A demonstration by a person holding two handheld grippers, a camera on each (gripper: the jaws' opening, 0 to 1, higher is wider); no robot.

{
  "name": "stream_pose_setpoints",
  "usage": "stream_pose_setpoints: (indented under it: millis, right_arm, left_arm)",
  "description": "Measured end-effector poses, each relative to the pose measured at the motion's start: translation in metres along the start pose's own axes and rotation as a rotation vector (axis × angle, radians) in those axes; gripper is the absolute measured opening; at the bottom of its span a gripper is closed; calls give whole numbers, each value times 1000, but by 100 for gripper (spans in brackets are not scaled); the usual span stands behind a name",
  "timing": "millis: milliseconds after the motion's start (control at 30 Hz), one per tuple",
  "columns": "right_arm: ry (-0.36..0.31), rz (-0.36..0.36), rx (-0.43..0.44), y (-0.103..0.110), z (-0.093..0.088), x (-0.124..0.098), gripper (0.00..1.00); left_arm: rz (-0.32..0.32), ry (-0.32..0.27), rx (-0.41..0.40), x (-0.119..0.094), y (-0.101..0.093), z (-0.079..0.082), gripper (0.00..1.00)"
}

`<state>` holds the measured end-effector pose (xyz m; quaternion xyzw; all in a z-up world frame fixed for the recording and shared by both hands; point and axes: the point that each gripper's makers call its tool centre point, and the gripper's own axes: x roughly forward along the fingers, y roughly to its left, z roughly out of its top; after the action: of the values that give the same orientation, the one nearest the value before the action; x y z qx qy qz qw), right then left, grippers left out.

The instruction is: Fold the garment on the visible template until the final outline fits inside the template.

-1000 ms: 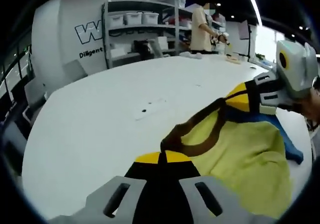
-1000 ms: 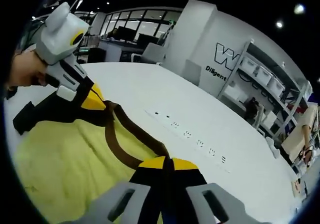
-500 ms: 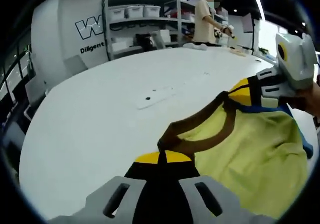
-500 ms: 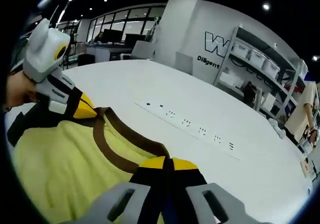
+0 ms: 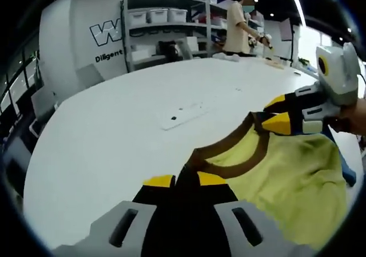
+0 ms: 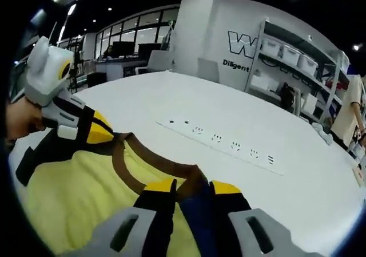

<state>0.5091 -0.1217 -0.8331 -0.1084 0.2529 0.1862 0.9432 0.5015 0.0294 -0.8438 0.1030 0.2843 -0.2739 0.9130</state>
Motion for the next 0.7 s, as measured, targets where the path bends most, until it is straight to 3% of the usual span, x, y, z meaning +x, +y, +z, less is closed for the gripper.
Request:
stream_pose_setpoints:
  millis: [100,133,233,400,700]
  right_arm:
    - [-2,26,119,6,4,-7,41]
    - [1,40,164,9,6,-11,52]
    - [-12,77,222,18,9,-19,68]
    - [18,92,220,23,8,-33,83]
    - [30,141,238,49,6,-65,91]
  left_arm:
    - [-31,-14,-15,-3,-6,5,36]
    - [-42,-27,-16,-4,-9,7,40]
    - [-53,-29,-20,-7,-13,9,49]
    - [-50,-43,-21,-14,-19,14,75]
    - [-68,-48,35,-32,-38,14,87]
